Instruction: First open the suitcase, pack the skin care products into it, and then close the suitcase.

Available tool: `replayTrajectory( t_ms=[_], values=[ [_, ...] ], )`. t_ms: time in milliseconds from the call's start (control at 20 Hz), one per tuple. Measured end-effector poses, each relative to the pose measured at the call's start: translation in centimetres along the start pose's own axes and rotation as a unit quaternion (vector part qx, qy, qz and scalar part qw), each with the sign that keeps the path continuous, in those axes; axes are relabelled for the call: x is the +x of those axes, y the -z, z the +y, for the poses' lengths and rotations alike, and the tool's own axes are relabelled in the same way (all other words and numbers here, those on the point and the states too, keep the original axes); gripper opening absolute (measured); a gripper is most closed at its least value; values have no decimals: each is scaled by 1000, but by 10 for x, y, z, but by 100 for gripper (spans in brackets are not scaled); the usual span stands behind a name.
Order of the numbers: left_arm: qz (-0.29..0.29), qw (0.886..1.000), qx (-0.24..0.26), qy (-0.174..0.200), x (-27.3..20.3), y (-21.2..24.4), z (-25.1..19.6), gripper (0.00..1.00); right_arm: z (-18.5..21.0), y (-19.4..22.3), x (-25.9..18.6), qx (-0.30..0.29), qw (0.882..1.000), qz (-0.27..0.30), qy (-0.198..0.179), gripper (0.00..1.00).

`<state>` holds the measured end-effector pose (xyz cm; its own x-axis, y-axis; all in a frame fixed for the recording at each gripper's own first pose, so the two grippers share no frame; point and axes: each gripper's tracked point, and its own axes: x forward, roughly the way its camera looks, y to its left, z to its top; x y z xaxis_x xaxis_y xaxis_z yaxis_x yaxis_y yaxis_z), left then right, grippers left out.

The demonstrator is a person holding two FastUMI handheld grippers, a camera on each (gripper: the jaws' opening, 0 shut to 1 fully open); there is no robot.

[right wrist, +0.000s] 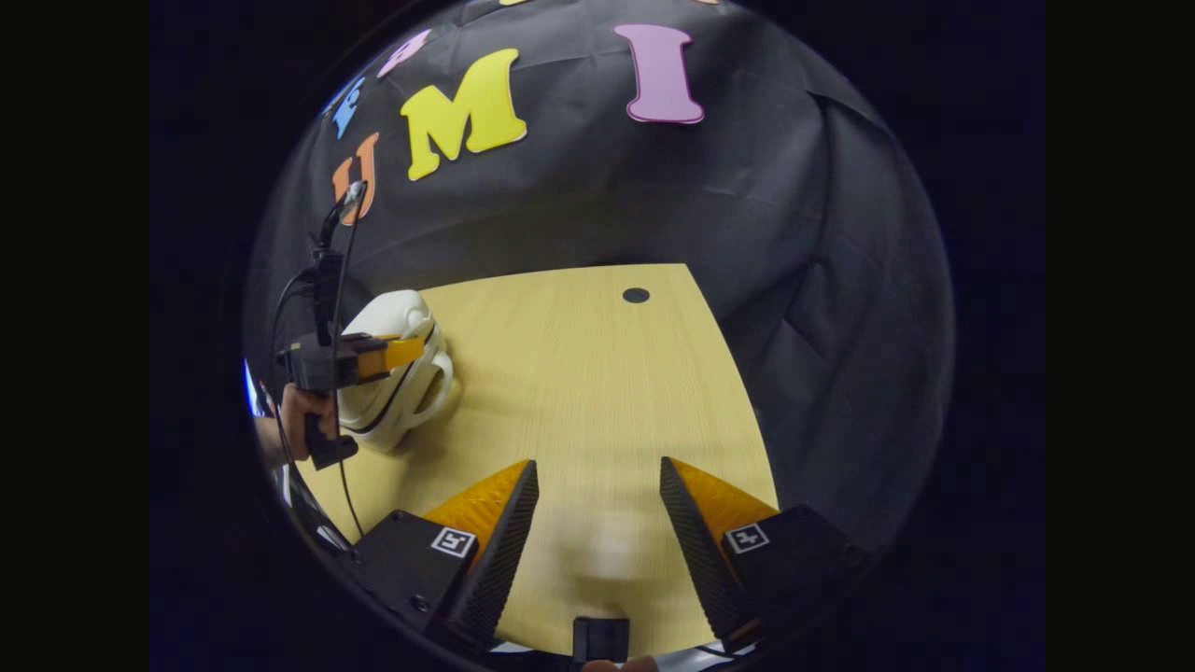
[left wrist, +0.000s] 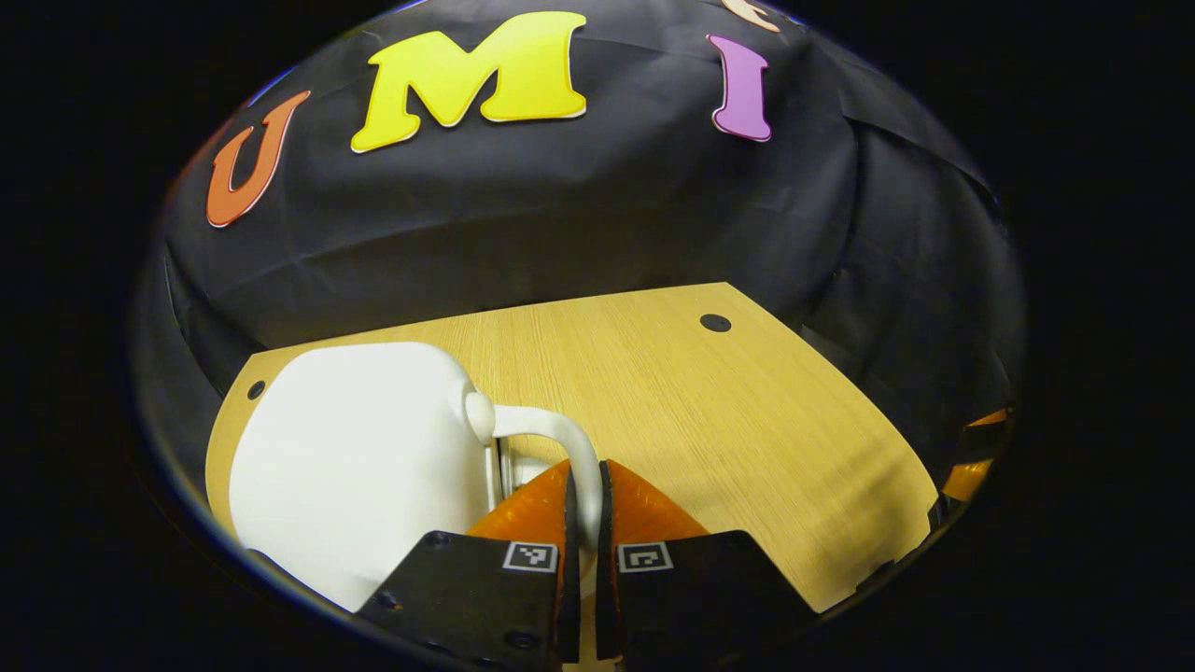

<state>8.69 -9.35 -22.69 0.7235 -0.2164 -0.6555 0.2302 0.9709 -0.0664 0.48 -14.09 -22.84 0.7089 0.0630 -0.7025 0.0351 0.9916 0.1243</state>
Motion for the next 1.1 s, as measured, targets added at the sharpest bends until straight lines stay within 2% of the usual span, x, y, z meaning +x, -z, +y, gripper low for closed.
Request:
replayTrajectory(
  t_ms=[250,400,550,600,650,750,800,900,1100],
  values=[
    [16,1000,4,12,11,11,-10,11,5,-1,3,-2,1000,-2,-6,78],
    [28,999,-5,26,8,18,-12,19,14,-6,3,-4,1000,-8,-11,78],
    [19,1000,-4,23,-8,12,-9,23,24,-19,5,-11,1000,-18,-13,78],
    [9,1000,0,22,-18,6,-6,32,28,-24,4,-13,1000,-24,-15,78],
    [-2,1000,5,21,-27,-1,-6,48,32,-30,4,-16,999,-29,-16,78],
    [-36,999,12,11,-47,-22,-3,67,39,-43,1,-24,999,-45,-18,78],
    [-57,998,14,3,-58,-36,4,81,43,-52,0,-29,998,-55,-18,78],
    [-101,995,19,-18,-86,-67,17,99,51,-79,-4,-31,996,-88,-14,79],
    [-203,976,15,-71,-142,-134,53,97,81,-144,-24,-57,984,-168,-9,79]
  ],
)
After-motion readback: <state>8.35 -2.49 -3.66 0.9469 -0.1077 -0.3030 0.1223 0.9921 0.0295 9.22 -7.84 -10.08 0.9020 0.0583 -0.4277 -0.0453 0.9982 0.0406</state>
